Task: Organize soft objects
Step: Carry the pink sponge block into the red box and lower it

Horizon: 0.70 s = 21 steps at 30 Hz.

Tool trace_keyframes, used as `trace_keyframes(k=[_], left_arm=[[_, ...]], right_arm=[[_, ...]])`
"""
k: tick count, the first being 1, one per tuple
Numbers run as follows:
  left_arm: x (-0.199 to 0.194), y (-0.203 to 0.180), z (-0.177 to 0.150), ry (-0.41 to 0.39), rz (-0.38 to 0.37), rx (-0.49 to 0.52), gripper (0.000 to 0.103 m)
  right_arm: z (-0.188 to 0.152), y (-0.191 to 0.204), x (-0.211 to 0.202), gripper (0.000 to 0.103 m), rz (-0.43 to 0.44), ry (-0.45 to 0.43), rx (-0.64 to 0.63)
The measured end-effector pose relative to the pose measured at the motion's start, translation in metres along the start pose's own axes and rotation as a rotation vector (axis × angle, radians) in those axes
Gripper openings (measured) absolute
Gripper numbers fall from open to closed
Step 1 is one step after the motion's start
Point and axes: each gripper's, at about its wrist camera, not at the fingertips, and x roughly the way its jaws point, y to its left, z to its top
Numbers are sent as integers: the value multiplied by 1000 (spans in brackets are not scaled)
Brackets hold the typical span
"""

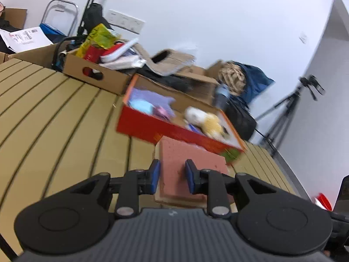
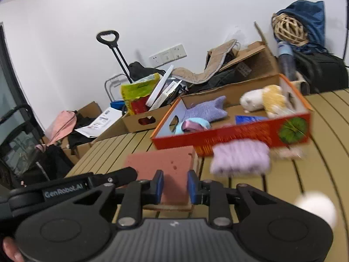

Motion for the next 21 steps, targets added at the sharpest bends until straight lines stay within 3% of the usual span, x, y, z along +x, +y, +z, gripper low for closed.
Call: trace_keyframes(k=[4,9,15,21], left_arm=[[-33,-29,-32,15,-40,1,25],[-57,-54,-43,-1,-84,27,25],[-74,-72,-39,-38,-97,56,25],[-62,-83,-13,-80,-104,77,25]], right_arm=[[-26,0,-61,23,-35,-16,20],[-38,-2,-116,23,-56,-60,28],[-35,-3,-142,23,-40,-110,42],[-12,-4,-137,23,-32,-146,32]])
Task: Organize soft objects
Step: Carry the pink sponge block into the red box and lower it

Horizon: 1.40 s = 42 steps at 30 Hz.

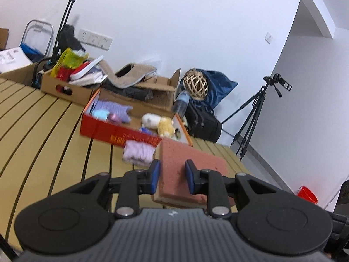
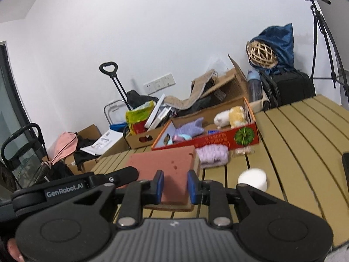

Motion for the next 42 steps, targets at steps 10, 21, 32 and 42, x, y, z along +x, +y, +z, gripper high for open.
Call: trace_keyframes(k=[10,21,32,42], left_arm=[[126,19,96,-64,-13,-32,25],[287,91,118,92,117,-45,25],[360,131,97,255,262,-54,26],[371,141,98,272,250,-84,26]], right_arm=[[100,-36,127,23,3,-14,55],[125,-85,306,23,-78,148,85],[108,-98,403,25,-117,306,-69],[105,-93,417,23,-152,310,-154]])
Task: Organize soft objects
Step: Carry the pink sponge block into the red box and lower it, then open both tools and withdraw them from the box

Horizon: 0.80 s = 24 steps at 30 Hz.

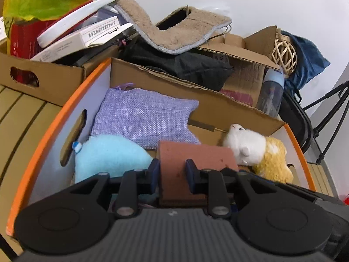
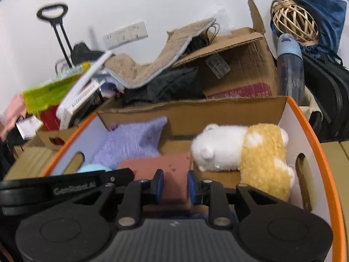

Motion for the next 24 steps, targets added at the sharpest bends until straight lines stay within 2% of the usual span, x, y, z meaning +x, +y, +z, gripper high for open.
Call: trace_keyframes(k=[6,9,11,15,19,24], left_arm=[[-17,-6,-10,5,27,89,29],[-26,-3,-9,28,11,102,38],[-35,-2,-7,34,6,100,45],[-68,-13,1,-9,11,168,49],[-114,-28,9,-69,5,234,59],[-178,-39,-2,-151,21,276,61]], right_arm=[[-5,-3,-10,24,42,55,28],[-7,-5,-17,25,55,68,55],[-8,-7,-25,31,67,78,80],[-3,-5,-58,34,63,45,62],[11,0,-101,38,50,-9,43],[10,11,-164,44,52,-72,30]])
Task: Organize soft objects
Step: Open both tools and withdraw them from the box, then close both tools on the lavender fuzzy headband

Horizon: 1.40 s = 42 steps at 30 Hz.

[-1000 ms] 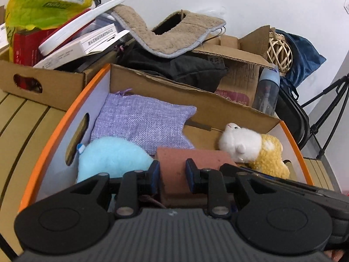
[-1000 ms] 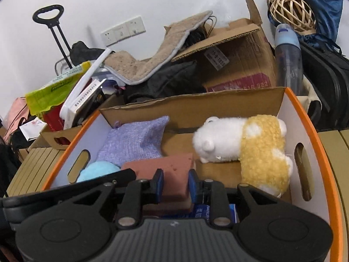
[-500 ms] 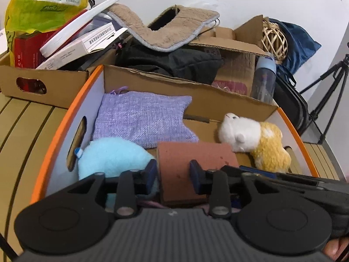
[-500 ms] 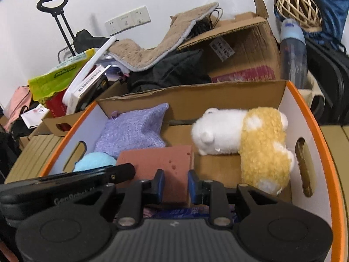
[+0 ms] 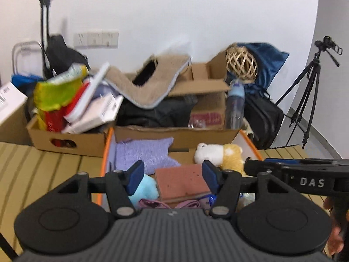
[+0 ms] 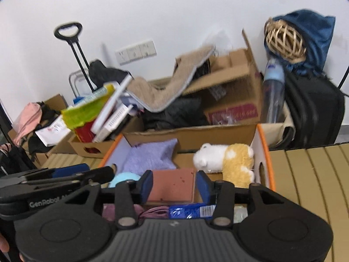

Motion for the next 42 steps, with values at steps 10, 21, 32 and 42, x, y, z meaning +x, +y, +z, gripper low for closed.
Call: trace_keyframes(k=[10,21,32,42], left_arm=[[-144,-19,-90,-166,38,35,78],[-242,-31,-238,-172,72,50,86],[-261,-35,-256,-173,52,83,96],[-234,-35,-245,-159,34,76,103]], right_arm=[[-95,26,-136,55,-19,-177,-19],[-272,58,-212,67,-64,-184,-11],[-313,75,-232,75,-81,-159,-49],[-290,53,-217,75,-96,-155,22]])
